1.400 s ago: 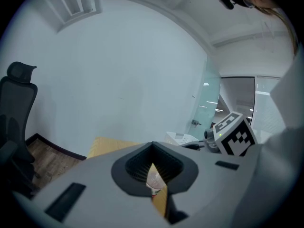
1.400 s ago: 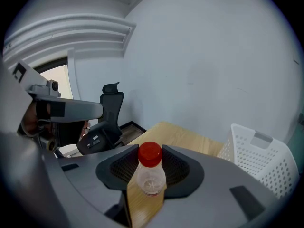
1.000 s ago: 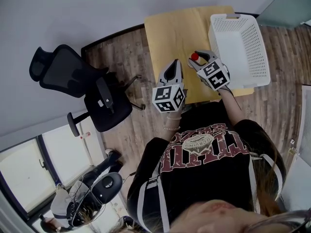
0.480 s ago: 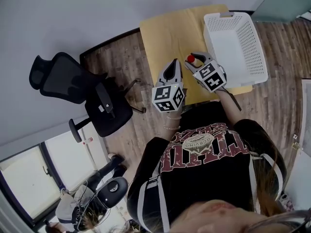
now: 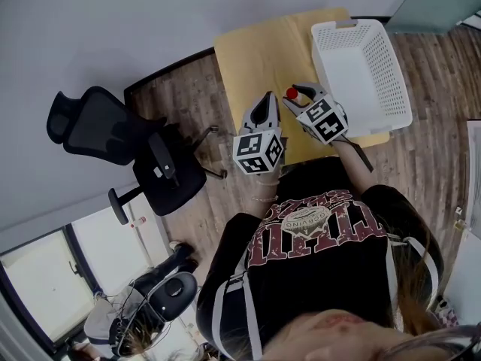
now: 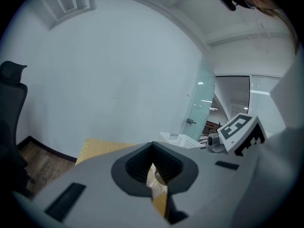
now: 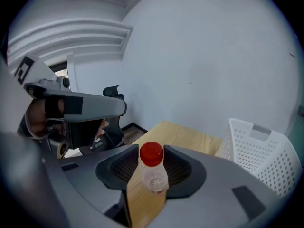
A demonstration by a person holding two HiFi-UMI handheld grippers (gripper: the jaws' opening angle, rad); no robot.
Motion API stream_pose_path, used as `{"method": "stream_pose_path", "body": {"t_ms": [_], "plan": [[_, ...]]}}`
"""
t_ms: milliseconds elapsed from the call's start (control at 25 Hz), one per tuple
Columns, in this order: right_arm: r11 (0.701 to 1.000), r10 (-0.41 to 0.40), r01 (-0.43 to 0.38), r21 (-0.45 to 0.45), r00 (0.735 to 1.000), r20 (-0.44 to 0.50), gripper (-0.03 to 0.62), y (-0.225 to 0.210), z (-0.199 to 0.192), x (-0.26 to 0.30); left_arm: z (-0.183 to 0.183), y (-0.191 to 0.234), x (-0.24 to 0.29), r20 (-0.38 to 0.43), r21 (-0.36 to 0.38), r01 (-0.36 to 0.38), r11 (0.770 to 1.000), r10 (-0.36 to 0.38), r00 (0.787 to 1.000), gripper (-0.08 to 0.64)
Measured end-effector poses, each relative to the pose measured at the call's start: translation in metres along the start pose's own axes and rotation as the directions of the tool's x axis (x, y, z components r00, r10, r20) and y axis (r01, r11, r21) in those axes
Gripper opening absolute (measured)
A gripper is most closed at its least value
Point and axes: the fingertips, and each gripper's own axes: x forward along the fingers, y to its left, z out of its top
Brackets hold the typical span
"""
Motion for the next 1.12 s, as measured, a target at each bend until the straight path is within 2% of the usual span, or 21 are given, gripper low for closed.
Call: {"method": "stream_pose_path", "body": {"t_ms": [600,1120], "plan": [[0.999,-0.028,0.026,0.021,0.993,0.117,0.164,-0.014,0.034,-0.032,0.009,-0.009,0.006,0.01,0.016,0.009,1.0,-0.009,1.0,0.047],[0.994,-0.097,0.085,0.064,0.974,0.203,0.164,-0.038,0.049,-0.067,0.017,-0.038,0.019,0.01,0.04,0.077,0.996,-0.077,0.997,0.046]]}}
